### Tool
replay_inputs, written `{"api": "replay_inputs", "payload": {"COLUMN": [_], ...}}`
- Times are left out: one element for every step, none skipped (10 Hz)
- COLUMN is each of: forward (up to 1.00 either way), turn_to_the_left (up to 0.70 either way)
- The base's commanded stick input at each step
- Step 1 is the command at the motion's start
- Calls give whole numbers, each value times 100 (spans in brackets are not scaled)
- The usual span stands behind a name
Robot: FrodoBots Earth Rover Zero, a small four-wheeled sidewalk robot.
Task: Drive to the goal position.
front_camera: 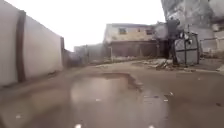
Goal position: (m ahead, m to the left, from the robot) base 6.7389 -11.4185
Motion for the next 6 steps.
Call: {"api": "replay_inputs", "payload": {"forward": [100, 100, 100, 100, 100, 100], "turn_to_the_left": [-33, -33, 7, 7, 7, 7]}}
